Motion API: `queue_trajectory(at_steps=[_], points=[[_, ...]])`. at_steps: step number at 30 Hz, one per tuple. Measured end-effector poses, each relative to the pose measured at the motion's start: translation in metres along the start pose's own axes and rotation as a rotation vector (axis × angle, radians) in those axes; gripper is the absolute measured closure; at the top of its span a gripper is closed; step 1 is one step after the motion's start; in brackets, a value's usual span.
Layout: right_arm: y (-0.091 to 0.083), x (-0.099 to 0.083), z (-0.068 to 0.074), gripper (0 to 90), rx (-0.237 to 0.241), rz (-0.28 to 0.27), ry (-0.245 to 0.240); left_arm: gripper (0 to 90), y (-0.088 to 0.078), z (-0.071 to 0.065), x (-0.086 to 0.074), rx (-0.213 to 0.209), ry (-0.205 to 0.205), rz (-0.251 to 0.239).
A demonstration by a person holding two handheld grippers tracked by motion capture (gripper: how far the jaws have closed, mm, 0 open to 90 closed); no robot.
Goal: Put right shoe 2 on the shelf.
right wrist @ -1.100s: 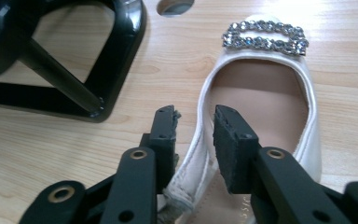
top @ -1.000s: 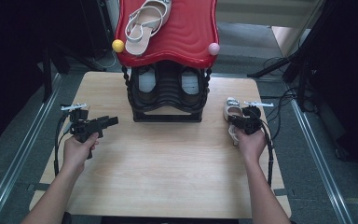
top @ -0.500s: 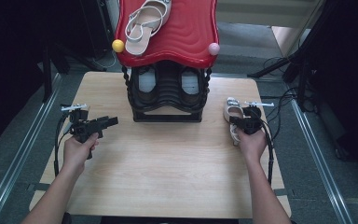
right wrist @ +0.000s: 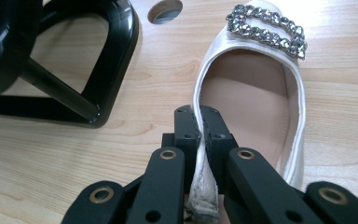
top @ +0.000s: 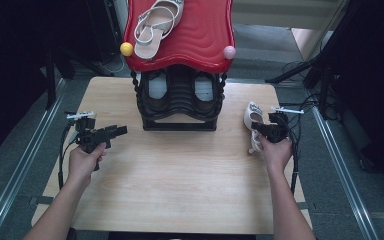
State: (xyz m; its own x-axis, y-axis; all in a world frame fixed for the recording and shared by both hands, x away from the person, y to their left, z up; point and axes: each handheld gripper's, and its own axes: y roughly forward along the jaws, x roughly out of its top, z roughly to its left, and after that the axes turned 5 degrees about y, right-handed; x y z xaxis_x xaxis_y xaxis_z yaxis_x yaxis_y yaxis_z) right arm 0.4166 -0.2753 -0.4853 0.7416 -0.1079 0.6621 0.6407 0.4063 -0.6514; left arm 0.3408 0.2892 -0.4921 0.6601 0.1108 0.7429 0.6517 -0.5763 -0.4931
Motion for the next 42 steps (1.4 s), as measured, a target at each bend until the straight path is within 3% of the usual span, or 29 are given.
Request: queue_trajectory(at_steps=[3, 10, 20, 24, 27, 32, 39, 42], points=[[-0.003, 0.002, -0.004, 88.7, 0.027, -0.017, 0.032, 40.6, -0.001, 0.0, 0.0, -0.001, 0.004, 0.004], [-0.01, 0.005, -0.009, 88.7, 0.143, -0.062, 0.125, 40.5, 0.0, 0.0, 0.0, 0.0, -0.006, -0.003], [-0.018, 0.012, 0.003, 88.7, 0.163, -0.064, 0.11, 40.6, 0.0, 0.0, 0.0, -0.009, -0.002, 0.004], [-0.026, 0.024, 0.009, 88.7, 0.147, -0.037, 0.063, 40.6, 0.0, 0.0, -0.001, -0.007, -0.003, 0.007], [-0.033, 0.035, 0.012, 88.7, 0.165, -0.046, 0.067, 40.6, 0.001, 0.001, -0.001, -0.01, 0.002, 0.012], [-0.038, 0.052, 0.014, 88.6, 0.215, -0.052, 0.123, 40.6, 0.002, 0.002, -0.001, -0.026, -0.009, 0.017], [-0.05, 0.079, 0.032, 88.6, 0.215, -0.076, 0.105, 40.5, 0.002, -0.001, -0.001, -0.011, 0.013, 0.022], [-0.057, 0.091, 0.039, 88.6, 0.228, -0.094, 0.104, 40.5, 0.003, -0.001, -0.001, -0.025, -0.001, 0.019]])
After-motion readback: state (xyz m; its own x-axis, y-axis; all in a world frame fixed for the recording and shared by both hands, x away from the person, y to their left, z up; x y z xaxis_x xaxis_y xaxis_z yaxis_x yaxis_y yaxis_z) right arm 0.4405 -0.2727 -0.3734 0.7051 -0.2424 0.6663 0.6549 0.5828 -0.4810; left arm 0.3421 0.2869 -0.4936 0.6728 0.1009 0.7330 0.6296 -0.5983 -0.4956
